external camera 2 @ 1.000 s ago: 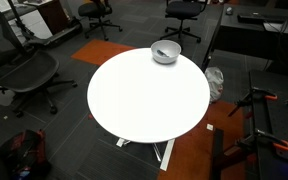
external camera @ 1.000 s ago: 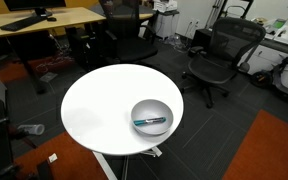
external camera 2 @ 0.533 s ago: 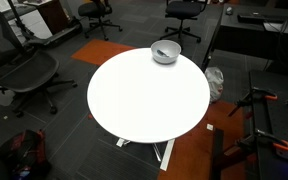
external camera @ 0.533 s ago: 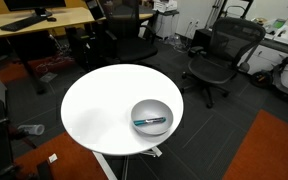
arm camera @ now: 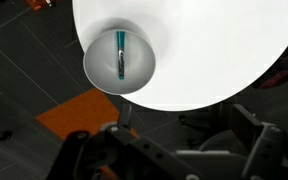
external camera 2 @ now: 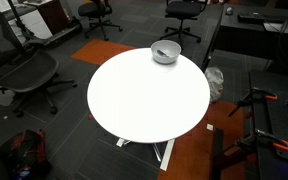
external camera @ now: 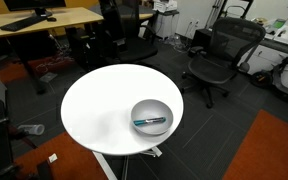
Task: Put the marker in the white bowl on the table
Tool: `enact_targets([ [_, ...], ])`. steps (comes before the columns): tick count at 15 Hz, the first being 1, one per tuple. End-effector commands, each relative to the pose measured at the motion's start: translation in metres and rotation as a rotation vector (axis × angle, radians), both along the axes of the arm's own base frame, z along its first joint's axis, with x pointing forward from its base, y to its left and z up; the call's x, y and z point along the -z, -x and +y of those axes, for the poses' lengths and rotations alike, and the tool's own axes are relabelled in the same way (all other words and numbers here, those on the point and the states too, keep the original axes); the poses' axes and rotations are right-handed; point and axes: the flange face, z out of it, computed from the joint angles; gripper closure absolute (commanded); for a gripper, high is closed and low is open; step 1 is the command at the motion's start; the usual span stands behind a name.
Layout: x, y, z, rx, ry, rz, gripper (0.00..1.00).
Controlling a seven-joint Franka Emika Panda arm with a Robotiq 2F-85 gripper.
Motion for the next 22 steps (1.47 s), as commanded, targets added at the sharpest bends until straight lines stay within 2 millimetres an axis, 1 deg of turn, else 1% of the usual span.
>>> enact_targets([
  [1,0.021,-0.022,-0.013,0.011,-0.005,0.017,0.0],
  [7,0.073,-0.041,-0.031,0.021,0.013,0.043,0.0],
  [14,0.131,-0.053,-0.05,0.042,0.024,0.074,0.0],
  [18,0.156,-0.061,-0.063,0.038,0.03,0.1,0.0],
  [22,0.175,-0.072,-0.076,0.027,0.025,0.117,0.0],
])
